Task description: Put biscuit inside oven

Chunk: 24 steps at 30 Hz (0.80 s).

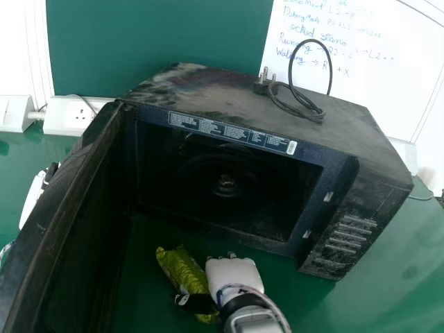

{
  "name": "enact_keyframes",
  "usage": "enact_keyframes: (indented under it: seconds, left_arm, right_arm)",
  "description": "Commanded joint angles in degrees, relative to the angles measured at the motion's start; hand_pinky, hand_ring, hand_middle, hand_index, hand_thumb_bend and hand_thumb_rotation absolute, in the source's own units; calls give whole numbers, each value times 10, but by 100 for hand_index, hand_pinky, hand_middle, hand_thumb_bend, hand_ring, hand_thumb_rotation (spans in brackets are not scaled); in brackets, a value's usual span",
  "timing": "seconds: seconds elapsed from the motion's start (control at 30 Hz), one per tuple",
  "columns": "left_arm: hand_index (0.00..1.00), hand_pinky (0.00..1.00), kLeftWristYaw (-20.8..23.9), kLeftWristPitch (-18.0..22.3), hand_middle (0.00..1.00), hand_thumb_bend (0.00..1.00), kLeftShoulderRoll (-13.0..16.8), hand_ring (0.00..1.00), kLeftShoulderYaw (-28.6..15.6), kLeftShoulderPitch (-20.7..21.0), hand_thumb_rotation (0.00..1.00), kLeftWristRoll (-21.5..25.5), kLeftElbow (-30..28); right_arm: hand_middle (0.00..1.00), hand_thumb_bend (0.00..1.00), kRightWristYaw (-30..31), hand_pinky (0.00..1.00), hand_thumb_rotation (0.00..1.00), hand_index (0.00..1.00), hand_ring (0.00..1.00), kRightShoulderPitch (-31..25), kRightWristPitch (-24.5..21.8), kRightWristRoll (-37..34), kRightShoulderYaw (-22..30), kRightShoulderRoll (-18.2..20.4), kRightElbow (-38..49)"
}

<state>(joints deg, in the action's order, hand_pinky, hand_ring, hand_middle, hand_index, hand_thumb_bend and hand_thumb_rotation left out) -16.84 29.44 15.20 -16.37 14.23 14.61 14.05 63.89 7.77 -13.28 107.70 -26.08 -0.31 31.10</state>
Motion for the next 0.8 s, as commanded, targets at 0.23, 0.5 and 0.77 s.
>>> enact_keyframes:
  seconds: [0.23,0.5,0.77]
  left_arm:
    - [48,33,2,13,43,52,-2,38,2,-3,8,-7,6]
    - [48,32,15,7,42,52,-3,37,5,-6,8,-20,-6]
    - [48,32,17,12,42,52,-2,37,5,-4,8,-24,-3]
  right_arm:
    - [89,95,-13,74,56,88,85,-40,14,6,-4,-3,-46]
    - [87,95,-12,72,57,86,83,-46,29,8,-12,-10,-43]
    - [73,80,-3,64,44,68,72,-40,57,-48,3,-27,-24]
